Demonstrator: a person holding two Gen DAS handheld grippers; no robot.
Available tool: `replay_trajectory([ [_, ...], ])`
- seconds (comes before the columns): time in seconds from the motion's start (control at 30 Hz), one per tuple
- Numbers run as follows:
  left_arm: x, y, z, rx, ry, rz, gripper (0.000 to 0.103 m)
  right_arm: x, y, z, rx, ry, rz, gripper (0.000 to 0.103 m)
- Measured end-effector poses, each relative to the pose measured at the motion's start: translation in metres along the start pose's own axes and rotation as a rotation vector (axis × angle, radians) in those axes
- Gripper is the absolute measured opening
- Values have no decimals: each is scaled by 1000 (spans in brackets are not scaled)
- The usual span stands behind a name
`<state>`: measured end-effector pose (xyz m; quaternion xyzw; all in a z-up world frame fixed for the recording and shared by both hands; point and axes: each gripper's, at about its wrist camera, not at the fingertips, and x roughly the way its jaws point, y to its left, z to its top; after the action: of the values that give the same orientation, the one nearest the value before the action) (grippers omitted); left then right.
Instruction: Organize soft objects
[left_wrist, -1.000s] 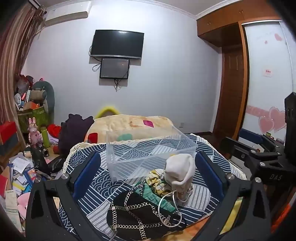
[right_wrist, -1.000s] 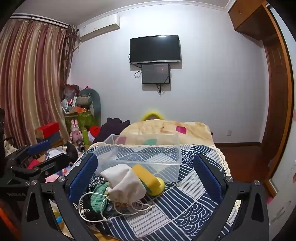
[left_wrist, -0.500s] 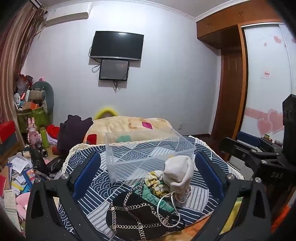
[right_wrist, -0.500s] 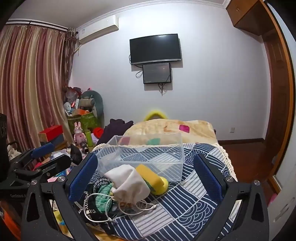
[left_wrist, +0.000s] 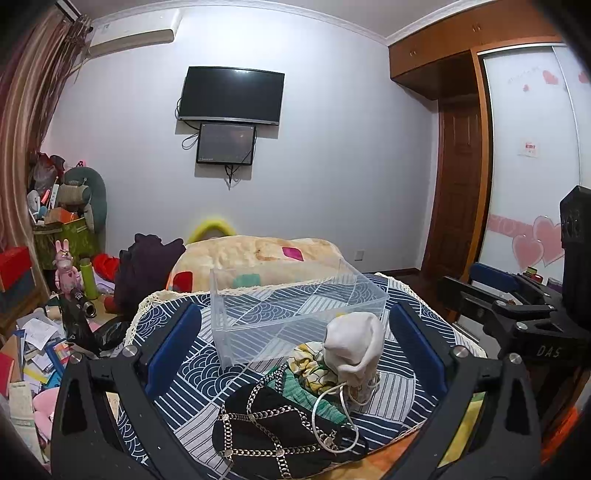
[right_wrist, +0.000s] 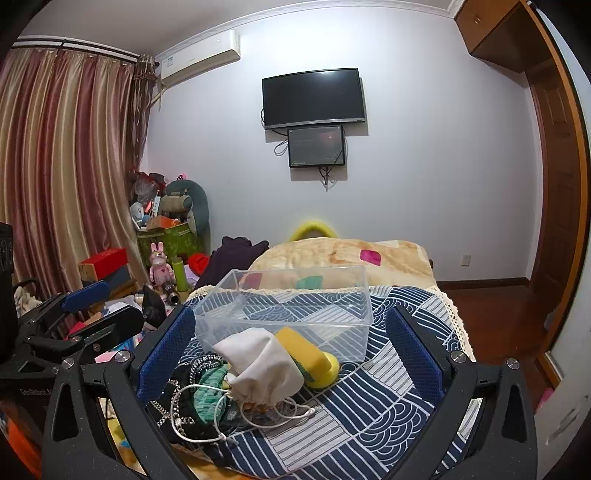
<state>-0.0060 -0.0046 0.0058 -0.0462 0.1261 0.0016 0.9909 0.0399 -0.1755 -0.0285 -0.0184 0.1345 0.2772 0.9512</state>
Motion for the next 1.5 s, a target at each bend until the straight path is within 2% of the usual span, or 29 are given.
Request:
replay_trajectory([
  [1.5,-2,-1,0,-10,-9,-21,103,-3,6,2,9,-10,28,103],
])
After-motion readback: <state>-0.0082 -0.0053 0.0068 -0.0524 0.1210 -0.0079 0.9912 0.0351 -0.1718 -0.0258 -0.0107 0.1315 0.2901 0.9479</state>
